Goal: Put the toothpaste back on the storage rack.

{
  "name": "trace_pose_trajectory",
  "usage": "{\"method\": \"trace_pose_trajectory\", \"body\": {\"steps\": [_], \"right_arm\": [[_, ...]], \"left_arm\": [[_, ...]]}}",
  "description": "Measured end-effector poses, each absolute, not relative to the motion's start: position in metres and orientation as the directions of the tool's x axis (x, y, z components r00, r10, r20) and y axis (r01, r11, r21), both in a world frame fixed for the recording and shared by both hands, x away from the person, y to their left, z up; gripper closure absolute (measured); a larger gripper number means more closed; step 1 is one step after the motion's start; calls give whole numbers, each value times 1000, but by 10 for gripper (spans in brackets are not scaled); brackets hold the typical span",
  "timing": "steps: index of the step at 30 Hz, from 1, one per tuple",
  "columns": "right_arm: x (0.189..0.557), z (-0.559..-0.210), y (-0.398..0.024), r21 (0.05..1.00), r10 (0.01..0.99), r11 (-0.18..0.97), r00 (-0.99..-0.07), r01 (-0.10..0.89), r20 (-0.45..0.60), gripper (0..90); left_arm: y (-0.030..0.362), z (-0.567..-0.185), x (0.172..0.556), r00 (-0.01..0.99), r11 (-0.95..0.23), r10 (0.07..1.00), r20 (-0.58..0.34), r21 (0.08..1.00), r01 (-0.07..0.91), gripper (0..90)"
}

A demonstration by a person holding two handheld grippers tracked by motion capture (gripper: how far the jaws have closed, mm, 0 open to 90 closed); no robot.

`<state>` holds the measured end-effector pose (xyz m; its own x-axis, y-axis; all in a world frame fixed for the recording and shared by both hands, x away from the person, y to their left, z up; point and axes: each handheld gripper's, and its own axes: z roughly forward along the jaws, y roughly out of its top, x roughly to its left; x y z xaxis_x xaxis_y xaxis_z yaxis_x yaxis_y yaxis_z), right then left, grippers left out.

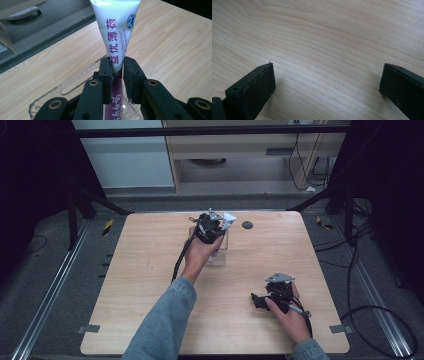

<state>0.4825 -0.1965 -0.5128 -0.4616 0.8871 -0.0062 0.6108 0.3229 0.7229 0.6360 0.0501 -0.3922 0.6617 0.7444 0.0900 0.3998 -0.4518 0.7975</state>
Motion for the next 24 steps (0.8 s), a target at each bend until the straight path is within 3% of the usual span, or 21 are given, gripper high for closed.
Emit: {"method": "trace_pose_trajectory", "body": {"steps": [11,24], "right_arm": [[483,-513,-197,723,887,324,-462,610,-8,3],[482,-512,-196,722,889,316,-457,616,1,3]], "left_arm": [[50,-391,634,665,-465,740,107,794,390,742],[52,-385,626,658,-481,740,137,793,375,603]]}}
